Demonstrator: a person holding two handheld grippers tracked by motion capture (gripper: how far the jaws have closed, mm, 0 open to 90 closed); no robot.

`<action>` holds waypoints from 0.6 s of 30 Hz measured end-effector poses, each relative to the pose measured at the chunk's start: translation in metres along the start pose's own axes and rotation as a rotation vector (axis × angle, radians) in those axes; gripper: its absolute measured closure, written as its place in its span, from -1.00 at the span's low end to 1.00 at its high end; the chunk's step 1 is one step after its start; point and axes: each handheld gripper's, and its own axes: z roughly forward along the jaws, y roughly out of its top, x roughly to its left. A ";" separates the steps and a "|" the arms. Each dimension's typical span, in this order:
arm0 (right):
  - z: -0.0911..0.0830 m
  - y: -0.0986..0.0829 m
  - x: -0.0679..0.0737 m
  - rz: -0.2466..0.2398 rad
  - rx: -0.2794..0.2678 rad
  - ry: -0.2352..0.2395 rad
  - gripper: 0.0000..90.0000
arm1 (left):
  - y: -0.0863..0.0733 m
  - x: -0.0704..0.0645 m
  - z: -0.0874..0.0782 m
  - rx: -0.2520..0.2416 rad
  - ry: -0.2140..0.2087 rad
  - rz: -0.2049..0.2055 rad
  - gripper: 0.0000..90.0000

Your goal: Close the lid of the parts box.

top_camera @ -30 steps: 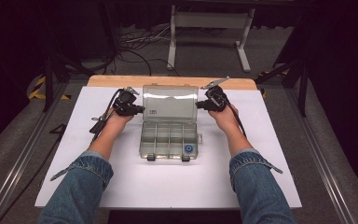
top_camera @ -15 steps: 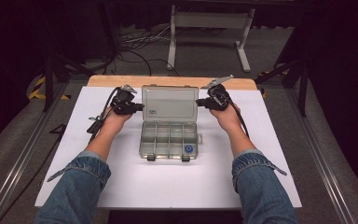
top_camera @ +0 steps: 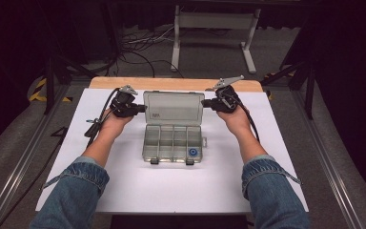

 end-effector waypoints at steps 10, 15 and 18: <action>-0.013 0.002 0.010 -0.029 -0.017 0.014 1.00 | -0.001 -0.008 -0.016 -0.031 -0.020 0.033 0.98; -0.020 0.001 0.015 -0.036 -0.034 0.027 1.00 | 0.000 -0.011 -0.022 -0.048 -0.029 0.038 0.98; -0.025 0.000 0.019 -0.045 -0.039 0.037 1.00 | -0.001 -0.012 -0.025 -0.054 -0.041 0.041 0.98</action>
